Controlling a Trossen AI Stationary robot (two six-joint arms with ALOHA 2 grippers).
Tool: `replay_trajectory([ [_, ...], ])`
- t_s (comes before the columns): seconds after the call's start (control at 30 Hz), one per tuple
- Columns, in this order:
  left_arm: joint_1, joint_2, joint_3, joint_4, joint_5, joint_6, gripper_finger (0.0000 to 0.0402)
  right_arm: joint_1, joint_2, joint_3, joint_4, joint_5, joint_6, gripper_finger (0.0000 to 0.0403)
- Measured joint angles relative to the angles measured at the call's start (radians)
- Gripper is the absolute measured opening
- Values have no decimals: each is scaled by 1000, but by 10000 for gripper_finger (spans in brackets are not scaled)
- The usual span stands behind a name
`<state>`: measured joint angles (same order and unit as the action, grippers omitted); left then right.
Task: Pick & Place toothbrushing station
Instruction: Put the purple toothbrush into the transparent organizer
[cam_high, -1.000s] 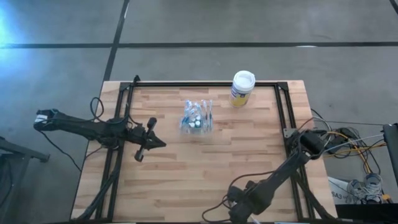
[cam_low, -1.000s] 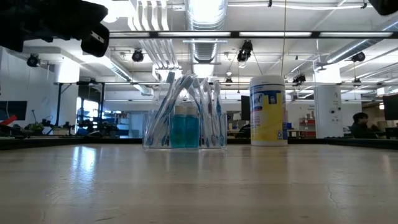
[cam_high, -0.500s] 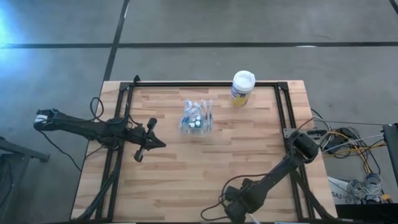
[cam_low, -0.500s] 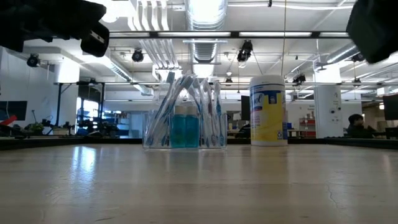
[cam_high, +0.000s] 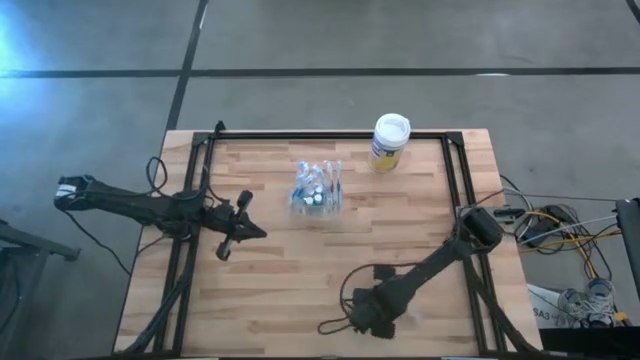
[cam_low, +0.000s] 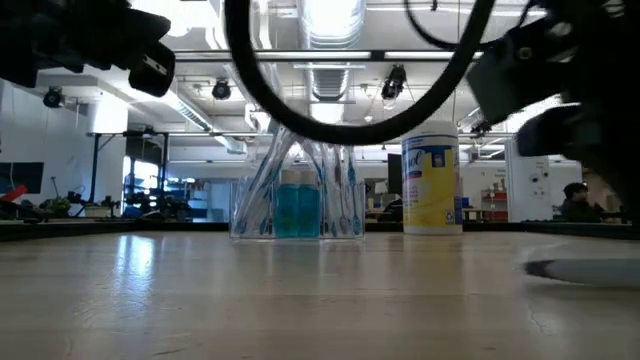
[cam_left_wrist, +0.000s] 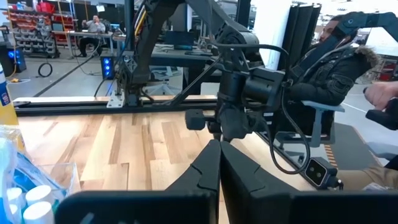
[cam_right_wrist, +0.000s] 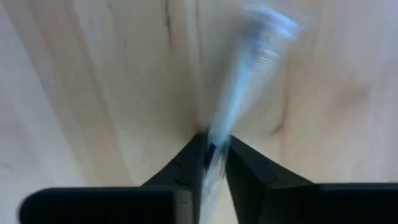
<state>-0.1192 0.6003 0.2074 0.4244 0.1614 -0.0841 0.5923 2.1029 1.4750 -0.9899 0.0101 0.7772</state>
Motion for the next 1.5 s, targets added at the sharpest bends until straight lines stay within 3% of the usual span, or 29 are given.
replay_trajectory([
  [0.13,0,0,-3,1,-1,0,13,-36,2,11,-3,42,-170,21],
  [0.47,0,0,-15,2,-2,-17,11,-45,7,82,1,365,-709,20],
  [0.83,-4,103,-17,35,5,-264,21,-43,5,192,2,639,-1006,20],
  [1.07,-42,293,-14,262,31,-392,76,-49,4,251,5,808,-1200,20],
  [1.3,-75,487,96,287,38,-447,155,-58,7,249,12,1063,-1380,20],
  [1.5,-80,637,244,270,65,-469,199,-78,7,249,47,1093,-1464,19],
])
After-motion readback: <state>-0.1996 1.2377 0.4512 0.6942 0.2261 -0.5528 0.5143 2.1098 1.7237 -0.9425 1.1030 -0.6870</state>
